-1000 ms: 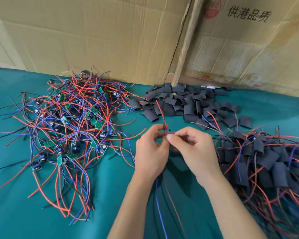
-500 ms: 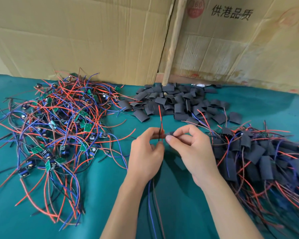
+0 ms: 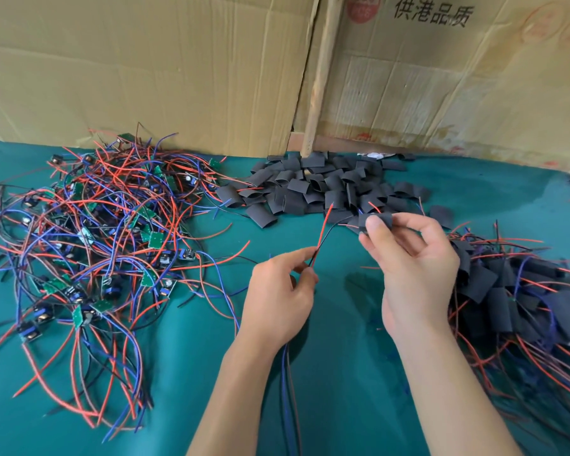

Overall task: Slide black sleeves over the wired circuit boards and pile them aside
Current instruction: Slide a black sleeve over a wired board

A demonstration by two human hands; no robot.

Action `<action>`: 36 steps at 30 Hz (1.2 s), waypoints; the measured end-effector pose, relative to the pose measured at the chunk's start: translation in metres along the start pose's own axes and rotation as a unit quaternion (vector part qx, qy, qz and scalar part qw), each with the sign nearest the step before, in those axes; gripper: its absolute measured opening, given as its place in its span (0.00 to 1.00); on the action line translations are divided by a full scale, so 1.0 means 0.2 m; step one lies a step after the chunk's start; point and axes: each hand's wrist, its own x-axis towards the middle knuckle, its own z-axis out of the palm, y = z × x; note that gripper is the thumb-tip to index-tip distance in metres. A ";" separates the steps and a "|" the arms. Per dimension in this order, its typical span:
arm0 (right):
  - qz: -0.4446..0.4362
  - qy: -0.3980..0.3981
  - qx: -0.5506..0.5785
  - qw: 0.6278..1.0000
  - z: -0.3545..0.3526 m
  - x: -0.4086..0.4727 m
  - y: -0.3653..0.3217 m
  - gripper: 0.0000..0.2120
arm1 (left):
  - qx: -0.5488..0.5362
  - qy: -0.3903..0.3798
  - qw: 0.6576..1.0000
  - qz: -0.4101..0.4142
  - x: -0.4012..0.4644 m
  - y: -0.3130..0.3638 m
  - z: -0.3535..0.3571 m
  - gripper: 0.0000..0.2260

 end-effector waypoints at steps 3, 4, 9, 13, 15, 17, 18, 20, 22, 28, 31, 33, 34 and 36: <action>-0.018 0.005 -0.021 1.000 0.01 0.00 0.01 0.09 | 0.016 -0.009 1.000 0.012 -0.01 0.01 0.01 0.15; -0.020 0.005 -0.024 0.999 0.01 -0.01 0.01 0.09 | 0.019 -0.011 1.000 0.015 -0.01 0.01 0.01 0.15; -0.003 0.016 0.004 1.000 0.00 0.00 0.01 0.09 | 0.023 -0.014 0.999 0.027 -0.02 0.03 0.02 0.16; 0.011 0.012 0.031 0.999 -0.01 0.01 0.01 0.09 | 0.032 -0.011 0.999 0.035 -0.02 0.03 0.02 0.16; 0.009 0.000 0.020 1.000 -0.01 0.01 0.00 0.09 | 0.039 -0.011 0.998 0.037 -0.02 0.03 0.02 0.17; 0.000 -0.012 -0.002 1.000 -0.01 0.01 0.00 0.09 | 0.042 -0.010 0.998 0.039 -0.03 0.03 0.02 0.17; -0.004 -0.014 -0.014 1.000 -0.01 0.01 0.00 0.09 | 0.042 -0.010 0.998 0.040 -0.03 0.03 0.02 0.17; -0.009 -0.022 -0.042 0.999 -0.03 0.01 0.00 0.10 | 0.047 -0.011 0.998 0.041 -0.03 0.03 0.02 0.18; -0.007 -0.043 -0.074 0.996 -0.03 0.02 0.00 0.11 | 0.055 -0.009 0.998 0.042 -0.02 0.03 0.02 0.20; 0.056 -0.107 -0.127 0.985 -0.02 -0.01 0.04 0.19 | 0.071 0.005 0.996 0.060 -0.02 0.03 0.02 0.18; 0.085 -0.138 -0.105 0.981 0.00 -0.03 0.06 0.15 | 0.066 0.027 0.995 0.065 -0.02 0.03 0.02 0.11; 0.100 -0.149 -0.094 0.979 0.00 -0.03 0.07 0.12 | 0.058 0.042 0.996 0.057 -0.02 0.02 0.02 0.07; 0.107 -0.152 -0.094 0.978 0.01 -0.03 0.08 0.11 | 0.057 0.045 0.996 0.055 -0.02 0.02 0.01 0.06; 0.121 -0.152 -0.090 0.977 0.00 -0.03 0.08 0.10 | 0.054 0.044 0.996 0.049 -0.02 0.03 0.01 0.04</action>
